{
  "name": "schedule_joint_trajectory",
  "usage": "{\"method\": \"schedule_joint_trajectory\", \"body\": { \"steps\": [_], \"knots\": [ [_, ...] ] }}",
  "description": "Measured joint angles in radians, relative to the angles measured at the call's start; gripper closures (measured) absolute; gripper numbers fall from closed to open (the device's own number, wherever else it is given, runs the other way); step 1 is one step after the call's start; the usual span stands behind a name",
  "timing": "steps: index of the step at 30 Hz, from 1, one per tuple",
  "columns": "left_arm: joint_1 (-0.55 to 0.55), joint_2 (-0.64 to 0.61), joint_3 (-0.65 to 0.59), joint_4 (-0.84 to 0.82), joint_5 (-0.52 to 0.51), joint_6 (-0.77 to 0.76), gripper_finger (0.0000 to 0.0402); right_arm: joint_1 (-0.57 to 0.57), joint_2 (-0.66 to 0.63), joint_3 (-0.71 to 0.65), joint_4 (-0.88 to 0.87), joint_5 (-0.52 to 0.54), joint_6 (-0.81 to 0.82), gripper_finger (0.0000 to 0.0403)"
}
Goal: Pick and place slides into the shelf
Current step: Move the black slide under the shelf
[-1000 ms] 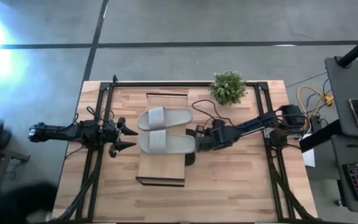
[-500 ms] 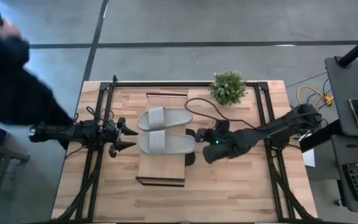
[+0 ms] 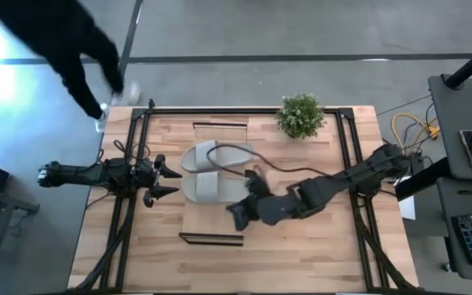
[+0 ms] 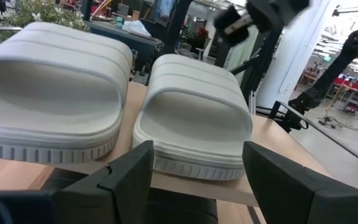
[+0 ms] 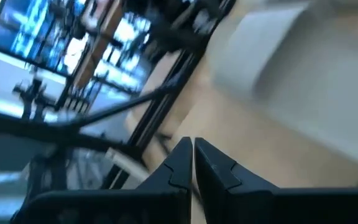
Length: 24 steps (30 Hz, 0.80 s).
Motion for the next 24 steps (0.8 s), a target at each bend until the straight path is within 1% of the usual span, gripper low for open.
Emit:
{"method": "schedule_joint_trajectory", "body": {
  "steps": [4, 9, 11, 16, 18, 21, 24],
  "knots": [
    [0.000, 0.000, 0.000, -0.001, 0.000, 0.000, 0.0169, 0.000, 0.111, 0.091, 0.001, -0.122, 0.013, 0.0392],
    [0.000, -0.001, 0.000, 0.000, 0.000, 0.000, 0.0168, 0.001, 0.238, 0.228, -0.022, -0.221, -0.050, 0.0392],
    [0.000, -0.001, 0.000, -0.001, 0.000, 0.000, 0.0168, 0.001, 0.283, 0.309, -0.107, -0.226, -0.077, 0.0392],
    [0.000, 0.000, 0.000, -0.001, 0.000, 0.000, 0.0169, 0.001, 0.392, 0.529, -0.481, -0.204, -0.112, 0.0392],
    [0.000, 0.000, 0.000, 0.000, 0.000, 0.000, 0.0169, 0.001, 0.436, 0.603, -0.596, -0.209, -0.114, 0.0392],
    [0.000, 0.000, 0.000, 0.000, 0.000, 0.000, 0.0169, 0.001, 0.491, 0.671, -0.696, -0.249, -0.116, 0.0392],
    [0.000, -0.001, 0.000, 0.000, 0.000, 0.000, 0.0168, 0.001, 0.528, 0.710, -0.718, -0.257, -0.130, 0.0392]
  ]
}}
